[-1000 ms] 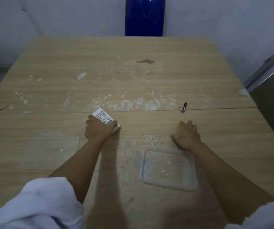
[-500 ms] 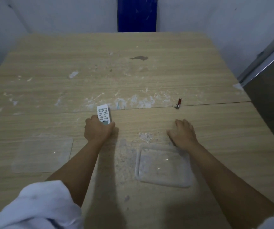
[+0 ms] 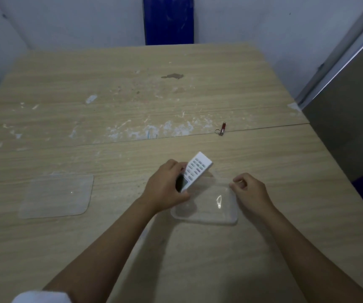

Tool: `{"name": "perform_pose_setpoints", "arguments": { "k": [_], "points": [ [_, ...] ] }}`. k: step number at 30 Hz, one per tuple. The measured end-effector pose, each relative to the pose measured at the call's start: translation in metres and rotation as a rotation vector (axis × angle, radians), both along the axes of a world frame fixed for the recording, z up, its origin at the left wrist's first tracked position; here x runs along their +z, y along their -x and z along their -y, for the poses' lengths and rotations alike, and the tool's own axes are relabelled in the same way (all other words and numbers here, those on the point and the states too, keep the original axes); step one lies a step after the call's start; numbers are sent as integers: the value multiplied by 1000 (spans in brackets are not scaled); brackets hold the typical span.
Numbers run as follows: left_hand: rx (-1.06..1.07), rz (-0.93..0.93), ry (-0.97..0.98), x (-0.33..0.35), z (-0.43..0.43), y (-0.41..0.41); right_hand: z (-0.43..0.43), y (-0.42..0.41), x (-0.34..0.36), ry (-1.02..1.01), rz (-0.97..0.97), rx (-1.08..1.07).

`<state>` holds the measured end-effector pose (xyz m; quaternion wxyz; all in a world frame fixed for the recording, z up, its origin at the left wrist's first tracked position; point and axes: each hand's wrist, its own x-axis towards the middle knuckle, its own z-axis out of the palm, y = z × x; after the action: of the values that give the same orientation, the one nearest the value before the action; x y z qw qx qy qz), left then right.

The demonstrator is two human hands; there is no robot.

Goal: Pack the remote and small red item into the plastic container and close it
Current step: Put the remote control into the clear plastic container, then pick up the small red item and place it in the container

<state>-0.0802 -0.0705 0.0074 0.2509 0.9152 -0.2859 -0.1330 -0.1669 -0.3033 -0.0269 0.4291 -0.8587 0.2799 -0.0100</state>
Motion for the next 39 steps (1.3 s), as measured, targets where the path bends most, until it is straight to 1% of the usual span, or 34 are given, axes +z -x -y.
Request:
{"name": "perform_pose_setpoints", "arguments": {
  "k": [4, 7, 15, 25, 27, 29, 31, 34, 37, 39],
  "points": [
    [-191, 43, -135, 1, 12, 10, 0, 6, -9, -225, -23, -78],
    [-315, 60, -249, 2, 16, 12, 4, 2, -11, -321, -25, -106],
    [-507, -21, -367, 0, 24, 18, 8, -2, -11, -322, -30, -59],
    [-504, -121, -363, -13, 23, 13, 15, -6, -19, -334, -34, -37],
    [-479, -134, -365, -12, 26, 10, 17, -8, -21, -349, -48, -27],
    [-395, -120, -328, -10, 29, 9, 19, -12, -22, -373, -66, -23],
    [-271, -38, -235, -10, 30, 9, 23, -19, -20, -386, -80, -19],
    [-45, 109, -40, -19, 28, 7, 30, -34, -17, -403, -67, -29],
    [129, 112, -2, -29, 23, 4, 37, -57, -17, -339, -23, -47],
    [226, 62, 24, -36, 19, 1, 42, -74, -18, -222, 14, -47]
  ]
}}
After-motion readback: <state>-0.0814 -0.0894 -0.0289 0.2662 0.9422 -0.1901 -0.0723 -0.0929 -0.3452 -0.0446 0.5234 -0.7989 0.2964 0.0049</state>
